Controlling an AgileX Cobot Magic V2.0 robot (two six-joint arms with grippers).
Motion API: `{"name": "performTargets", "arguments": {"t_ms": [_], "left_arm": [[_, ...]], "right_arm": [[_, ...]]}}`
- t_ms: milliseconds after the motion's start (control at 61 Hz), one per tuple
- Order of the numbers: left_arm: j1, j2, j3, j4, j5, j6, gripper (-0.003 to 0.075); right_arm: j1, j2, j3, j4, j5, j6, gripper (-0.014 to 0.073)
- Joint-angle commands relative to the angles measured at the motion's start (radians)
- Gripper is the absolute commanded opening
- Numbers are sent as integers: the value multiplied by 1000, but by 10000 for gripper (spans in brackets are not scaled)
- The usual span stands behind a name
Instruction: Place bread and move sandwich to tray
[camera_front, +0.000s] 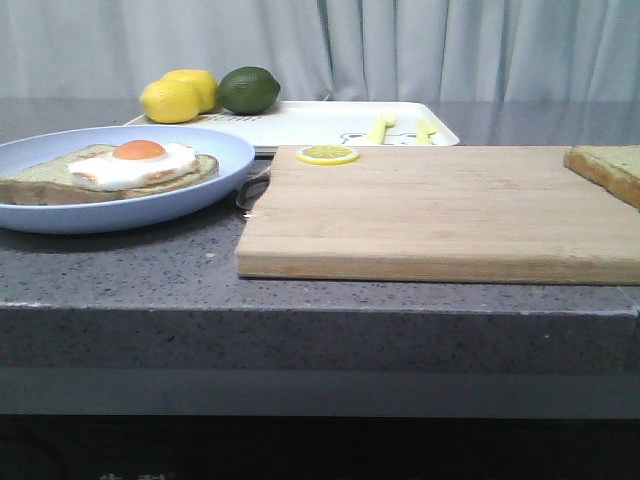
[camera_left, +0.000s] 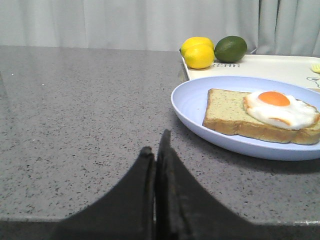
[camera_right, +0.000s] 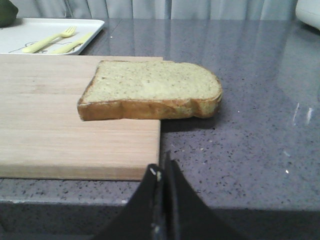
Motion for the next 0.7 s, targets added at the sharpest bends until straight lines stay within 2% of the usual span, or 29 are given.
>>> {"name": "performTargets", "arguments": {"t_ms": [0,164,344,491,688], "left_arm": [[4,-3,11,-3,-89,-8,-19],[4,-3,11,-3,-89,-8,-19],[4,-3,11,-3,-110,-8,-19],[4,-3,11,-173,-187,-14,-19],[4,-3,7,-173,-313,-14,-19]], "right_arm": [[-6,-20,-3,-7,-95,-2,-85],[-6,-20,-3,-1,-94,-2,-85],[-6,-20,-3,125,-105,-2,-85],[-5,-20,-5,150,-124,-2,-85],[-5,-20,-95,146,-117,-2,-85]]}}
